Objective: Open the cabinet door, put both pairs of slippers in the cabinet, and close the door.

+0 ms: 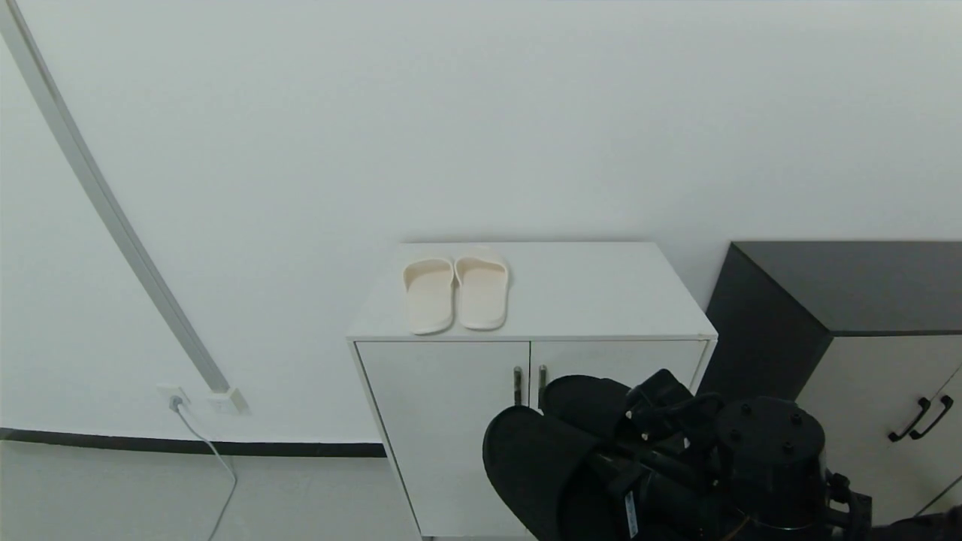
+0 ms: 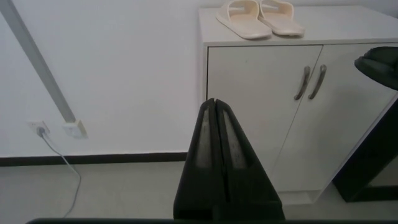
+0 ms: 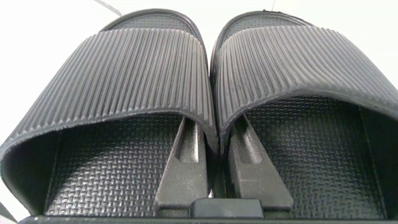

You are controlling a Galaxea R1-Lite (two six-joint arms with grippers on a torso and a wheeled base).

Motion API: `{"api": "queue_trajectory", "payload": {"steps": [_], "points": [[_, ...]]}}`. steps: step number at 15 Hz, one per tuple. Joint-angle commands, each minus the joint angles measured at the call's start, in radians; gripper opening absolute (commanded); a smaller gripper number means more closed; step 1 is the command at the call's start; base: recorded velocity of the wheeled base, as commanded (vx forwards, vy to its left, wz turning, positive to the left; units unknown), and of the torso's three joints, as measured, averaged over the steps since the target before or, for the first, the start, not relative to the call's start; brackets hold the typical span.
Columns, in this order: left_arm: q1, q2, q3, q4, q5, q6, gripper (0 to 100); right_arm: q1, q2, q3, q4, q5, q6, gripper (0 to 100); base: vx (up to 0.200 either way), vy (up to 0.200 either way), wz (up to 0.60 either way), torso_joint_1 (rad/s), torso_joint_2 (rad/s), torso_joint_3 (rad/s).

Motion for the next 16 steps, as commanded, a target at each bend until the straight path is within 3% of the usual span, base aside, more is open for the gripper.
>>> {"api": "queue_trajectory", "payload": {"steps": [1, 2, 16], "points": [[0.0, 0.001, 0.0, 0.001, -0.001, 0.0, 0, 0.0, 0.009, 0.003, 0.0, 0.0, 0.001, 0, 0.0, 0.0, 0.0, -0.159, 0.37, 0.207], [0.0, 0.001, 0.0, 0.001, -0.001, 0.0, 100, 0.003, 0.016, 0.006, -0.002, 0.0, 0.001, 0, 0.0, 0.0, 0.0, -0.159, 0.36, 0.198], [0.0, 0.001, 0.0, 0.0, -0.001, 0.0, 100, 0.031, 0.032, 0.032, -0.044, -0.003, 0.001, 0, 0.0, 0.0, 0.0, -0.206, 0.49, 0.28]]}}
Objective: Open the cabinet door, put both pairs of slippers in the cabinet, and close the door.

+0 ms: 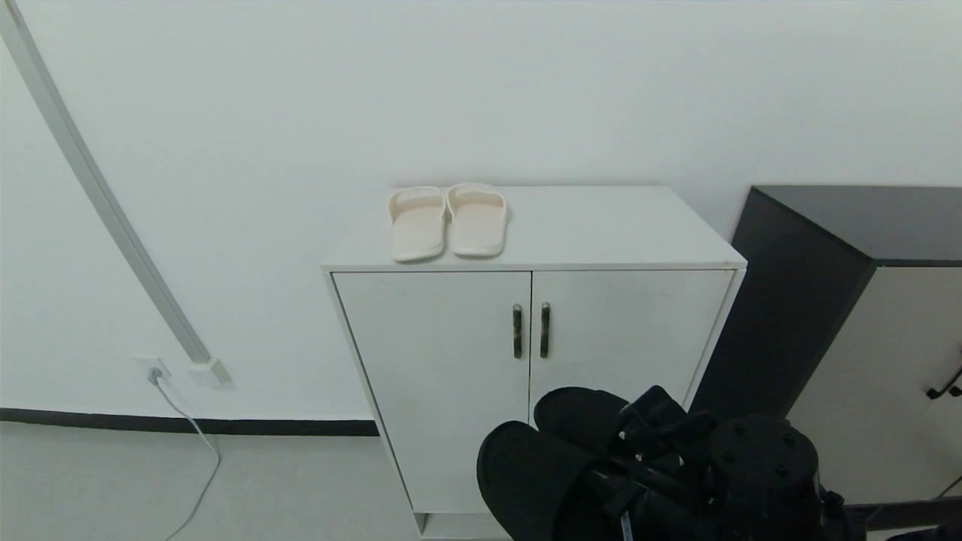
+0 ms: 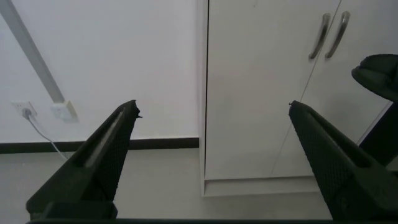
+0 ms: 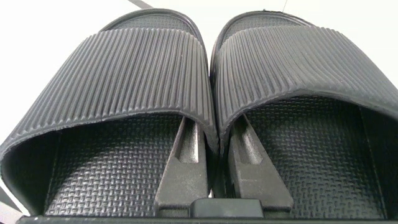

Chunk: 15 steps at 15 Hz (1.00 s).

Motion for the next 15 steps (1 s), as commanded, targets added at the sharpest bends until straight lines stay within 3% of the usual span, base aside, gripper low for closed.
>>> {"api": "queue_trajectory", "payload": {"steps": [1, 15], "points": [[0.0, 0.001, 0.0, 0.0, 0.0, 0.001, 100, 0.0, 0.005, 0.007, -0.001, -0.001, -0.002, 0, 0.0, 0.0, 0.0, -0.207, 0.51, 0.32], [0.0, 0.001, 0.0, 0.001, -0.002, 0.005, 100, 0.009, 0.025, 0.028, -0.055, -0.001, -0.002, 0, 0.0, 0.0, 0.0, -0.145, 0.48, 0.33]]}}
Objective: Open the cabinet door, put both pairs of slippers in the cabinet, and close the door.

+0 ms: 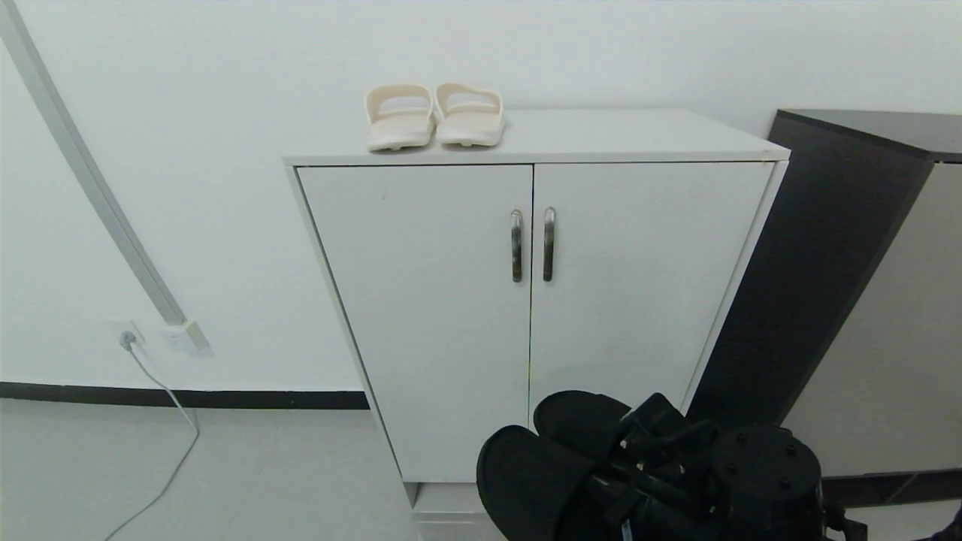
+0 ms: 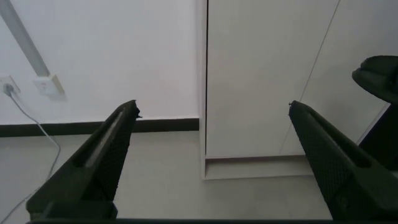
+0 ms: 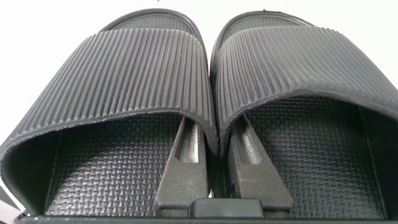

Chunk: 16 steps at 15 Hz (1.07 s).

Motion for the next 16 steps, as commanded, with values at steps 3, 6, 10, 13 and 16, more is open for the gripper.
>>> {"api": "queue_trajectory", "payload": {"steps": [3, 6, 10, 13, 16], "points": [[0.0, 0.001, 0.0, 0.0, 0.003, 0.0, 100, 0.003, 0.012, 0.0, 0.0, 0.001, 0.001, 0, 0.0, 0.0, 0.0, -0.051, 0.44, 0.385], [0.0, 0.003, 0.0, 0.003, 0.003, 0.0, 100, 0.006, 0.012, 0.0, 0.0, 0.001, 0.001, 0, 0.0, 0.0, 0.0, -0.022, 0.34, 0.315], [-0.002, 0.106, -0.011, -0.005, 0.007, 0.028, 100, 0.009, 0.012, 0.003, -0.013, 0.001, 0.001, 0, 0.0, 0.0, 0.0, 0.0, 0.05, 0.043], [-0.015, 0.383, -0.207, -0.085, -0.06, -0.038, 100, 0.007, 0.012, 0.002, -0.02, 0.001, 0.002, 0, 0.0, 0.0, 0.0, 0.0, 0.0, 0.0], [-0.13, 0.773, -0.235, -0.392, -0.247, -0.046, 100, 0.001, 0.018, -0.001, -0.02, 0.001, 0.002, 0, 0.0, 0.0, 0.0, 0.0, 0.0, 0.0]]}}
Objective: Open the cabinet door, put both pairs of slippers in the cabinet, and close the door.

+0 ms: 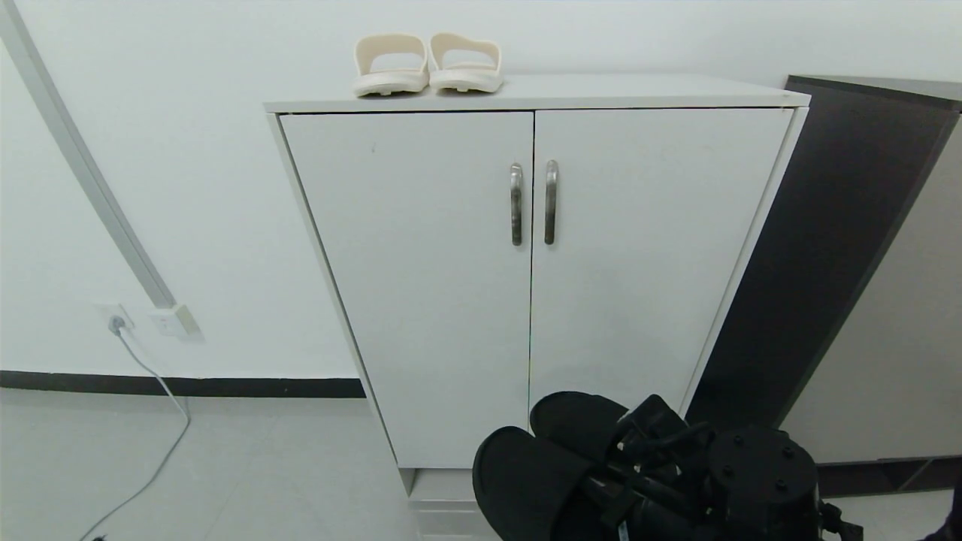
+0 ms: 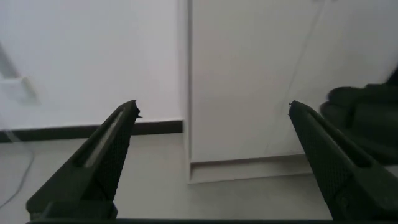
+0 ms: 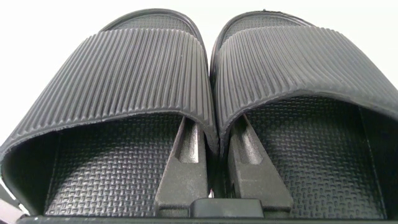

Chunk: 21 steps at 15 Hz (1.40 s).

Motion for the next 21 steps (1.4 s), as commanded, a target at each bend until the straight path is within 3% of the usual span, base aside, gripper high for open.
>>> {"api": "queue_trajectory", "payload": {"steps": [1, 3, 5, 8, 10, 12, 16, 19, 21], "points": [[-0.128, 0.454, -0.065, -0.298, -0.146, -0.018, 100, -0.002, 0.005, -0.002, 0.002, -0.001, 0.0, 0, 0.0, 0.0, 0.0, 0.0, 0.0, 0.0], [-0.274, 0.598, -0.146, -0.374, -0.137, -0.019, 100, -0.005, 0.007, -0.001, 0.0, 0.003, 0.001, 0, 0.0, 0.0, 0.0, 0.0, 0.0, 0.0], [-0.315, 0.659, -0.215, -0.378, -0.132, -0.016, 100, -0.011, 0.007, -0.002, 0.0, 0.003, 0.001, 0, 0.0, 0.0, 0.0, 0.0, 0.0, 0.0], [-0.409, 0.842, -0.446, -0.379, -0.131, -0.019, 100, -0.031, 0.007, -0.004, 0.0, 0.015, 0.001, 0, 0.0, 0.0, 0.0, 0.0, 0.0, 0.0], [-0.464, 0.915, -0.534, -0.379, -0.121, -0.021, 100, -0.037, 0.007, -0.006, 0.0, 0.015, 0.001, 0, 0.0, 0.0, 0.0, 0.0, 0.0, 0.0], [-0.553, 1.046, -0.655, -0.381, -0.115, -0.064, 100, -0.037, 0.008, -0.015, 0.002, 0.017, 0.001, 0, 0.0, 0.0, 0.0, 0.0, 0.0, 0.0], [-0.625, 1.201, -0.842, -0.384, -0.117, -0.2, 100, -0.039, 0.042, -0.013, 0.002, 0.017, 0.007, 0, 0.0, 0.0, 0.0, 0.0, 0.0, 0.0], [-0.654, 1.317, -0.959, -0.37, -0.134, -0.212, 100, -0.046, 0.047, -0.016, 0.0, 0.028, 0.007, 0, 0.0, 0.0, 0.0, 0.0, 0.0, 0.0], [-0.657, 1.371, -1.017, -0.367, -0.204, -0.214, 100, -0.046, 0.044, -0.009, 0.0, 0.045, 0.004, 0, 0.0, 0.0, 0.0, 0.0, 0.0, 0.0]]}}
